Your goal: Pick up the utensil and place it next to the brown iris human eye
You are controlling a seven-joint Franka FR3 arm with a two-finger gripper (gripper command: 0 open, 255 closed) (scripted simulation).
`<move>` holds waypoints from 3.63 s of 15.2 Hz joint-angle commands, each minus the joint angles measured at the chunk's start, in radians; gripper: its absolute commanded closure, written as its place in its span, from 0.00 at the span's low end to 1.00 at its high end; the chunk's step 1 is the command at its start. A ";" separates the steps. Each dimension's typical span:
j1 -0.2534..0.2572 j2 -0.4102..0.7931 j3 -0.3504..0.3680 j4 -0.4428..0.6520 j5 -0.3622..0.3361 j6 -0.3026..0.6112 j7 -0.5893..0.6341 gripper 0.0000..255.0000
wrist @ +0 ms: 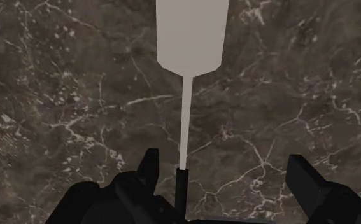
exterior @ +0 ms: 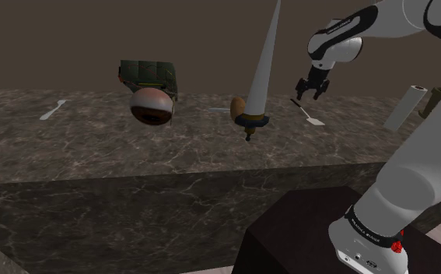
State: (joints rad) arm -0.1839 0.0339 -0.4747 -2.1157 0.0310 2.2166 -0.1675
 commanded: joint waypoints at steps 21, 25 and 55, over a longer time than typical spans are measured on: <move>-0.051 0.194 -0.006 0.044 0.128 0.118 -0.080 1.00; -0.051 0.194 -0.006 0.044 0.128 0.118 -0.080 1.00; -0.028 0.038 -0.028 0.240 0.018 -0.213 -0.003 1.00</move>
State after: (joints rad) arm -0.2131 0.0764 -0.5026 -1.8827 0.0525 2.0151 -0.1729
